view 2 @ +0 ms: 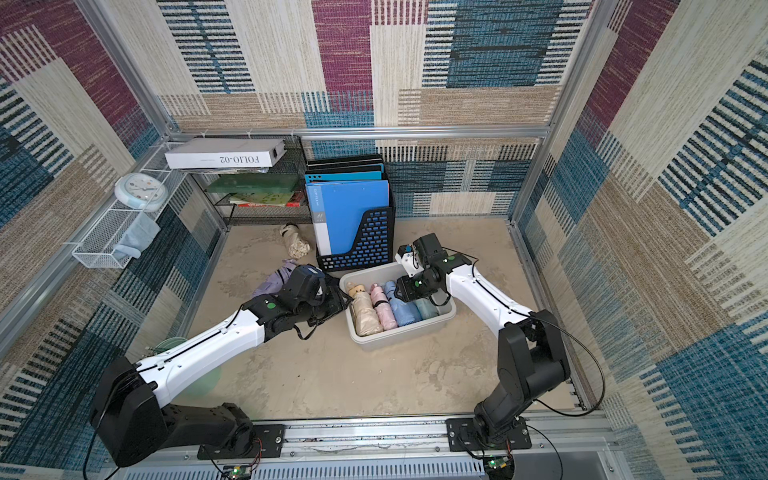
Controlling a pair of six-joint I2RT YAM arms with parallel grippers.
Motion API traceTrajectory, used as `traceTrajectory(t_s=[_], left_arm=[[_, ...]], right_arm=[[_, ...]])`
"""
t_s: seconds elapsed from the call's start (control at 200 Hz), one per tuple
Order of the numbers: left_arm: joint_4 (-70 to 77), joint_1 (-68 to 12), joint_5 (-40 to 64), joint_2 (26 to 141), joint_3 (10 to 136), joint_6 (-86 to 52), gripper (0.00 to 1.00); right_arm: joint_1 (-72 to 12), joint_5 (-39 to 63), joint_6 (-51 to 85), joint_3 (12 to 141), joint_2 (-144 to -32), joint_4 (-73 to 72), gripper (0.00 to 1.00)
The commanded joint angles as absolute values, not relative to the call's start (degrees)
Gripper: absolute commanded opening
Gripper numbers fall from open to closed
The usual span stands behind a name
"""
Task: Put the umbrella into the storage box
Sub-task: Place the umbrella in the storage box, then pick up the umbrella from the center of the board.
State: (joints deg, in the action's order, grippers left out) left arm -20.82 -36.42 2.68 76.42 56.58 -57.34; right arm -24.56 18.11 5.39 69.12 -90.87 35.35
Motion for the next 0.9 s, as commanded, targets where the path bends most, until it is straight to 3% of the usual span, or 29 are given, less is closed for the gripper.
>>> traceTrajectory(t_s=[0.0, 0.24, 0.476, 0.771, 0.897], left_arm=[[-22.7, -35.6, -0.9, 74.7, 56.3, -56.6, 0.62], [-25.5, -31.1, -4.7, 71.8, 56.2, -57.7, 0.68], [-30.1, -23.4, -5.4, 73.9, 59.3, -58.1, 0.75], [-34.0, -12.0, -5.6, 83.3, 65.2, -62.4, 0.81], [-35.6, -9.1, -5.5, 89.5, 71.1, -57.6, 0.82]], right_arm=[[-25.2, 19.0, 9.1, 65.1, -89.7, 32.7, 0.37], [-26.2, 18.4, 11.9, 62.8, -89.3, 29.2, 0.34], [-26.2, 12.0, 9.3, 67.2, -86.0, 30.4, 0.59], [-26.2, 7.2, 8.3, 66.1, -78.4, 22.8, 0.62], [-26.2, 6.6, 8.5, 66.2, -77.7, 22.3, 0.62]])
